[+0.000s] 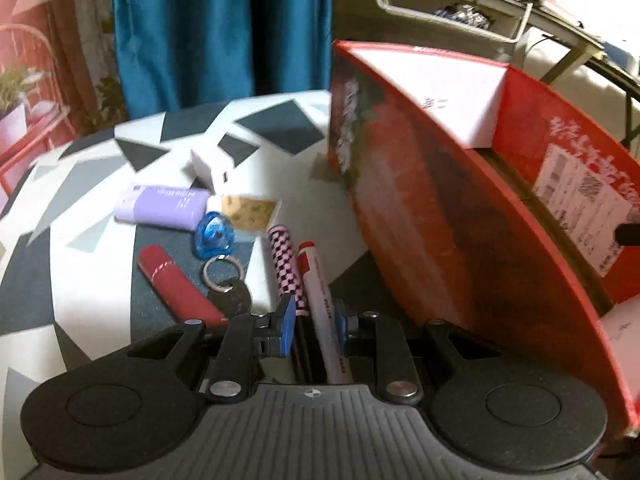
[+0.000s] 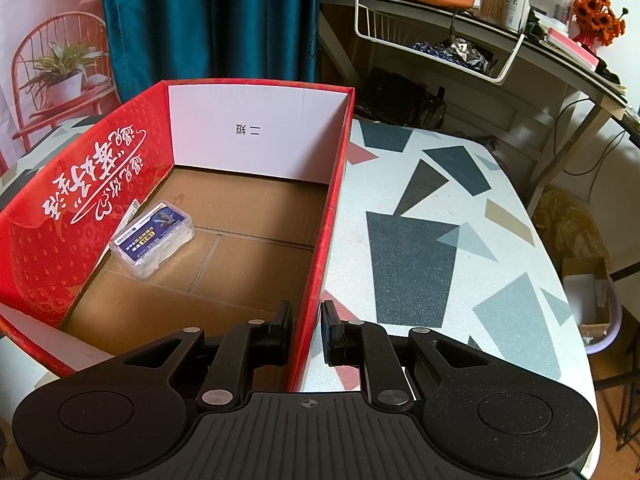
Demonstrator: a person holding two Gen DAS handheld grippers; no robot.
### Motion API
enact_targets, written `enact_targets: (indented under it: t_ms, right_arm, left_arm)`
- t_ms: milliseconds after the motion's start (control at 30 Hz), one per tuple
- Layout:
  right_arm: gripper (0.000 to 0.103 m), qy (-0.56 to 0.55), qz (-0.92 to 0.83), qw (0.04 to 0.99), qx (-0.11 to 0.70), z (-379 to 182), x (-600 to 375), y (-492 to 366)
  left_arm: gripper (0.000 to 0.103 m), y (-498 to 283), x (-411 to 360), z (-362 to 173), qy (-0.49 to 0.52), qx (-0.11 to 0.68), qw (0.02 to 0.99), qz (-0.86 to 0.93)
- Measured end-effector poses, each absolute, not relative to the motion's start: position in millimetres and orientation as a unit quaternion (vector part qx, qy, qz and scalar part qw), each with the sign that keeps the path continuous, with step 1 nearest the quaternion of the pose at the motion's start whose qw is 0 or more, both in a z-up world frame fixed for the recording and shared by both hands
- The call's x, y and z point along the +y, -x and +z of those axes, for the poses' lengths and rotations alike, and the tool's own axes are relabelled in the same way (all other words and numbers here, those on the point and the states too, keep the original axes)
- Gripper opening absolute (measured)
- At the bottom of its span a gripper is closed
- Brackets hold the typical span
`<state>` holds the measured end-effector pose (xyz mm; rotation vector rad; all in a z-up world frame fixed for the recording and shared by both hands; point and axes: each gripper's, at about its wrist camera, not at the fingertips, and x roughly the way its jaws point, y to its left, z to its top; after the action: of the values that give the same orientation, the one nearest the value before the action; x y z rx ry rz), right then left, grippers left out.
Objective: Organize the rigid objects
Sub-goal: 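Return the left tool and grasp the red-capped white marker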
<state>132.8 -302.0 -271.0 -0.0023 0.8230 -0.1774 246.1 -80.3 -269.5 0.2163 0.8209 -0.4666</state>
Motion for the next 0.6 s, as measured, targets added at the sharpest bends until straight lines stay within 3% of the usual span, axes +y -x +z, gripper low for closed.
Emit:
enact_targets:
  t_ms: [600]
  right_arm:
    - [0.015,0.000,-0.087,0.913,0.399,-271.9,-301.4,-132.4]
  left_arm:
    - [0.023,-253.3,-93.0,-288.7,-0.131,0.411,0.876,-0.214]
